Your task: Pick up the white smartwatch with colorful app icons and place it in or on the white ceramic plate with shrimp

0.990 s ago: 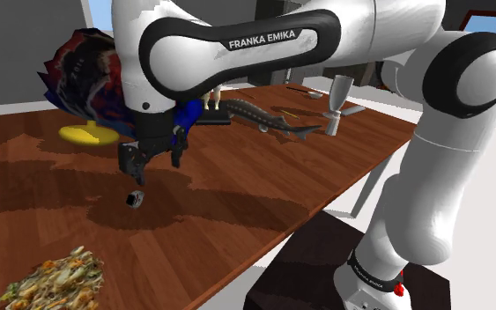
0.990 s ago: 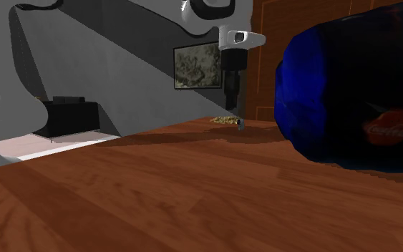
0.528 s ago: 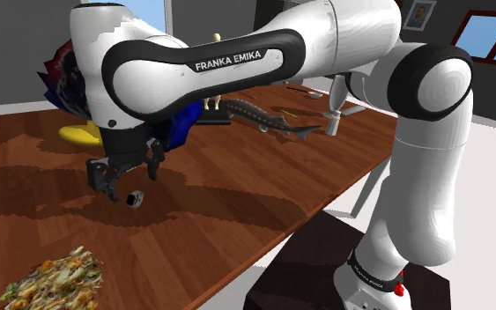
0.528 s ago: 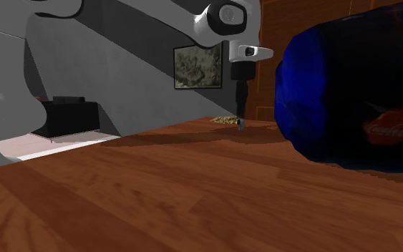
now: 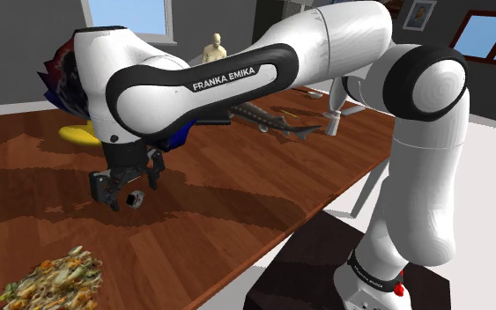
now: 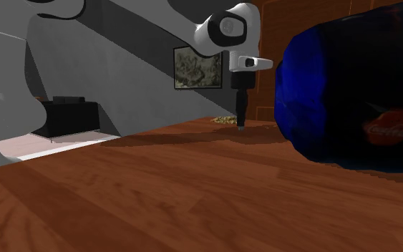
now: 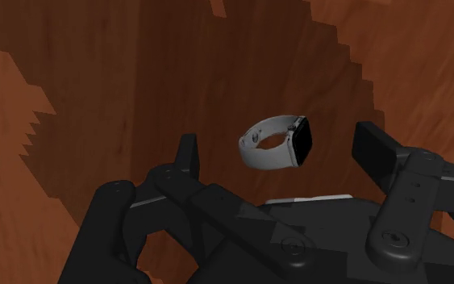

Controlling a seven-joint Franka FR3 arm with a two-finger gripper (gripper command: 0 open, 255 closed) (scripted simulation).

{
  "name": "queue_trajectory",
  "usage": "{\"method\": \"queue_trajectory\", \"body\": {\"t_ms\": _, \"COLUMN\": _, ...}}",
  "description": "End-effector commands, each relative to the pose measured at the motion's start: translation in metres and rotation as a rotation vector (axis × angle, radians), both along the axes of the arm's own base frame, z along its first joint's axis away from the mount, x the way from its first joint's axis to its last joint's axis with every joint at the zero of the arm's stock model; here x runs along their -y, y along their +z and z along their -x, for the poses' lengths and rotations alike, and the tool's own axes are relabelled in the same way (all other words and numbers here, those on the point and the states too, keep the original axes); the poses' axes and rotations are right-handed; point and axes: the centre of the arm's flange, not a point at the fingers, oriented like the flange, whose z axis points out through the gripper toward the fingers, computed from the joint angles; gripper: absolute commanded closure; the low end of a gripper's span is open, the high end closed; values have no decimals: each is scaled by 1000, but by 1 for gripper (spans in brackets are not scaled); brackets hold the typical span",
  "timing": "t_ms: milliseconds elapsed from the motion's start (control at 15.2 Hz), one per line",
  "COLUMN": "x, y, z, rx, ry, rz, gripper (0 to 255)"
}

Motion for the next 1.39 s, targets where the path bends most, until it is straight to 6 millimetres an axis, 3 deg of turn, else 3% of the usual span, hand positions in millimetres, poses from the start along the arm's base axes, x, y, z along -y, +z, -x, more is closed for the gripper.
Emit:
{"method": "queue_trajectory", "body": {"t_ms": 0, "x": 0, "y": 0, "z": 0, "rx": 0, "ry": 0, "rz": 0, "gripper": 0}}
{"method": "queue_trajectory", "body": {"t_ms": 198, "x": 0, "y": 0, "z": 0, "rx": 0, "ry": 0, "rz": 0, "gripper": 0}}
{"method": "queue_trajectory", "body": {"t_ms": 264, "x": 0, "y": 0, "z": 0, "rx": 0, "ry": 0, "rz": 0, "gripper": 255}}
{"method": "queue_trajectory", "body": {"t_ms": 858, "x": 0, "y": 0, "z": 0, "rx": 0, "ry": 0, "rz": 0, "gripper": 255}}
{"method": "queue_trajectory", "body": {"t_ms": 1320, "x": 0, "y": 37, "z": 0, "rx": 0, "ry": 0, "rz": 0, "gripper": 255}}
